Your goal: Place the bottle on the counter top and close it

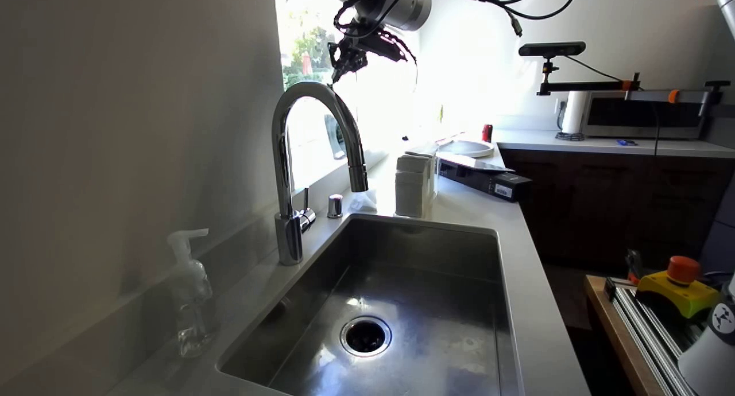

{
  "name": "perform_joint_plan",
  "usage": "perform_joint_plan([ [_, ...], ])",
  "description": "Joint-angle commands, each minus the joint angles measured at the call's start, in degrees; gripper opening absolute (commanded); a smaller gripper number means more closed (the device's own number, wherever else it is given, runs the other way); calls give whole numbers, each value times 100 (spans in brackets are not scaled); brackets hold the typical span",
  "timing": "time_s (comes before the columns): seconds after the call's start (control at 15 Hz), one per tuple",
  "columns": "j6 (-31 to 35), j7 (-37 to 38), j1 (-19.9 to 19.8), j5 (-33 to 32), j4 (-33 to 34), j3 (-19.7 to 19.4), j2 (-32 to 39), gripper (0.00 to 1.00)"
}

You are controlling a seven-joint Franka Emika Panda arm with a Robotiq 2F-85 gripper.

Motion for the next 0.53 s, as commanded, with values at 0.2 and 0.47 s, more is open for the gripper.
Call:
perform_joint_plan([
  [0.2, 55, -443, -352, 376, -1377, 114, -901, 3],
  [0.47, 41, -825, -402, 789, -1801, -32, -1072, 3],
])
